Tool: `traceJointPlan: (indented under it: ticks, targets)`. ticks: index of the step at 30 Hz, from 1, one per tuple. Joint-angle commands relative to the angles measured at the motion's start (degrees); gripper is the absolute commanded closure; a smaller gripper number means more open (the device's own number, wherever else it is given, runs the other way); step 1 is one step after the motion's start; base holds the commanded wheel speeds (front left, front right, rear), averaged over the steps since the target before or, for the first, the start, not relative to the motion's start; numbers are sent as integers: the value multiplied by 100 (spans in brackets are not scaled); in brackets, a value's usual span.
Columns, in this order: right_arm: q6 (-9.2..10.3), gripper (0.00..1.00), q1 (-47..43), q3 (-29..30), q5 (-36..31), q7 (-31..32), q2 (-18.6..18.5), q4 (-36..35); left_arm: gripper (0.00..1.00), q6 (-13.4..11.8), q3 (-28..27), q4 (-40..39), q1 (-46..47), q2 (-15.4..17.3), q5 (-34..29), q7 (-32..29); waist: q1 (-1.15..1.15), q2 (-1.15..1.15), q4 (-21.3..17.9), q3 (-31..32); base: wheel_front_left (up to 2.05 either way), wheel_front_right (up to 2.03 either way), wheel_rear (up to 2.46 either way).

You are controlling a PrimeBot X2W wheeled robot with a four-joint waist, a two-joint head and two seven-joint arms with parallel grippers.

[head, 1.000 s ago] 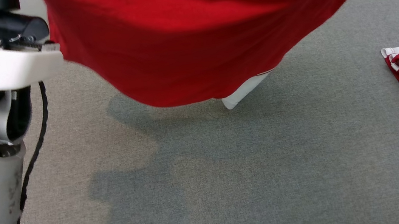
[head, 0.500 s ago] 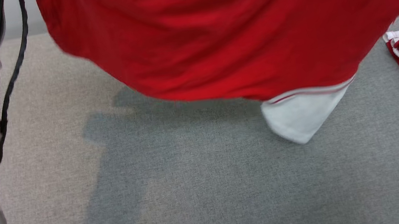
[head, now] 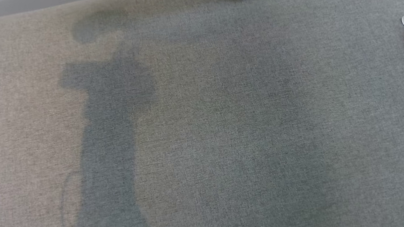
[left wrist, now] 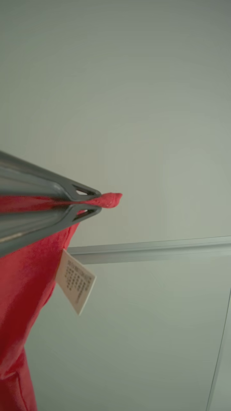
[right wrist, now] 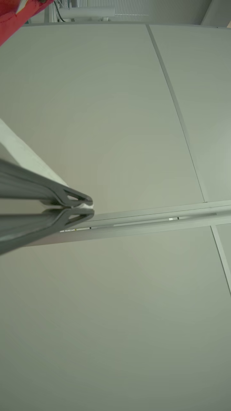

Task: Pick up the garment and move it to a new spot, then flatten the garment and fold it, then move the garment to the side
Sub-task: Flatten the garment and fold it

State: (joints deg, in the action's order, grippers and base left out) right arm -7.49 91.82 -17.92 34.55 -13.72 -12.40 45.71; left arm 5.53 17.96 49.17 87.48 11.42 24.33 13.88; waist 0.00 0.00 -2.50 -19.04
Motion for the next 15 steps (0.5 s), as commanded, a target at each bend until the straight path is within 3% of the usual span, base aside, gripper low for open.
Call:
traceJointPlan:
  ticks: [1,9,15]
  targets:
    - [-2,100,-331,-146,154,-68,88,291,100,50,14,404,-225,-68,79,44,0,0,-43,-83,0,0,0]
    - [-2,100,-1563,-608,842,-138,420,1131,100,136,-421,1803,-1185,-411,794,106,0,0,-92,-509,0,0,0]
    - [-3,100,-2737,-923,1351,-154,380,976,100,180,-672,1894,-1978,-617,1126,134,0,0,-1,-645,0,0,0]
